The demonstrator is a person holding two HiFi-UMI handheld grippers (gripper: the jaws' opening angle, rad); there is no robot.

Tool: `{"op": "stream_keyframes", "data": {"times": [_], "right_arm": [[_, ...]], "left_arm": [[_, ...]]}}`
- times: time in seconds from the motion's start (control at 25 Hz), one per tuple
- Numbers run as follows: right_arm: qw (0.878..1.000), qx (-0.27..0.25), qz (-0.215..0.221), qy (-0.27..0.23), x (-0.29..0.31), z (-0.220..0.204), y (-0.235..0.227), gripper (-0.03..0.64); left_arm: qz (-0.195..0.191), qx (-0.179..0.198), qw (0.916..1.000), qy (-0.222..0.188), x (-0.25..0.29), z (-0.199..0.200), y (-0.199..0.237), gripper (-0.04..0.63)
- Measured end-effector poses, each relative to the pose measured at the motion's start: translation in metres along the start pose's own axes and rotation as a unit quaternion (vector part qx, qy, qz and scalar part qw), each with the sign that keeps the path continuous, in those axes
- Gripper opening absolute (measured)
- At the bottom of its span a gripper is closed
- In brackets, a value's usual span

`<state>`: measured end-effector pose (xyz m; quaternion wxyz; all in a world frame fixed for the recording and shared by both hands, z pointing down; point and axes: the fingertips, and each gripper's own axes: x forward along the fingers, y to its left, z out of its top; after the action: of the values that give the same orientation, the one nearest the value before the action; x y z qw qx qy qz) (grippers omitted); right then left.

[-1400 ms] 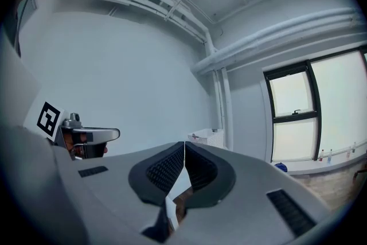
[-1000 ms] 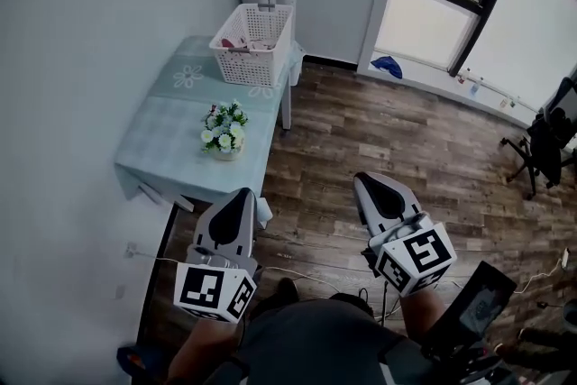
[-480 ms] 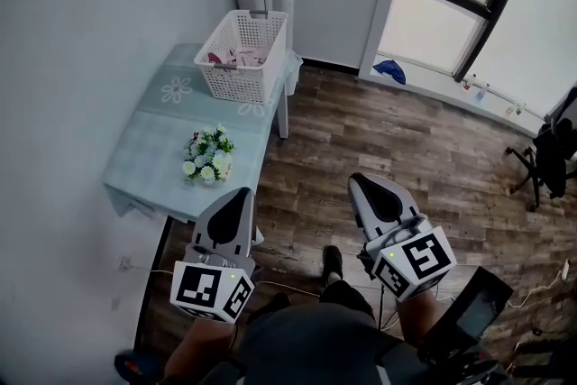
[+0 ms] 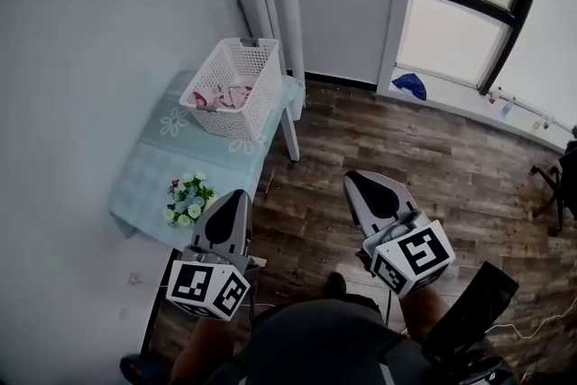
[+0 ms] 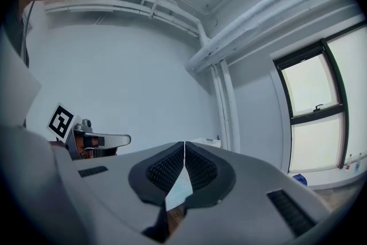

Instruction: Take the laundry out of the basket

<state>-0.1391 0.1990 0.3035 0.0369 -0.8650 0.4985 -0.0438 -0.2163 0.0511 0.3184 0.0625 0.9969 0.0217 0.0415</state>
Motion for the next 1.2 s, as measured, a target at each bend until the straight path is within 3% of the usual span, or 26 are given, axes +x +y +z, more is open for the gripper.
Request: {"op": "stream_keyframes", "data": {"times": [0.32,0.6,0.88,1.2], "right_arm": [[1.000,0.014,0.008,-0.006,0.022,0.005,-0.082,0.017],[1.000,0.013,0.019,-0.003,0.060,0.007,-0.111,0.017],[0.999,-0.010,0.047,0.011,0.122,0.015,-0.111,0.017],[0.993,-0.041,0.108,0.021,0.222,0.032,-0.092,0.017]], "left_arm": [[0.026,0.018,0.9994,0.011,0.071,0.009,-0.013,0.009],[0.041,0.022,0.9989,0.012,0.105,0.012,0.007,0.009],[0.057,0.012,0.9983,-0.003,0.135,0.019,0.050,0.009],[0.097,-0.005,0.9951,-0.017,0.158,0.031,0.127,0.009]]}}
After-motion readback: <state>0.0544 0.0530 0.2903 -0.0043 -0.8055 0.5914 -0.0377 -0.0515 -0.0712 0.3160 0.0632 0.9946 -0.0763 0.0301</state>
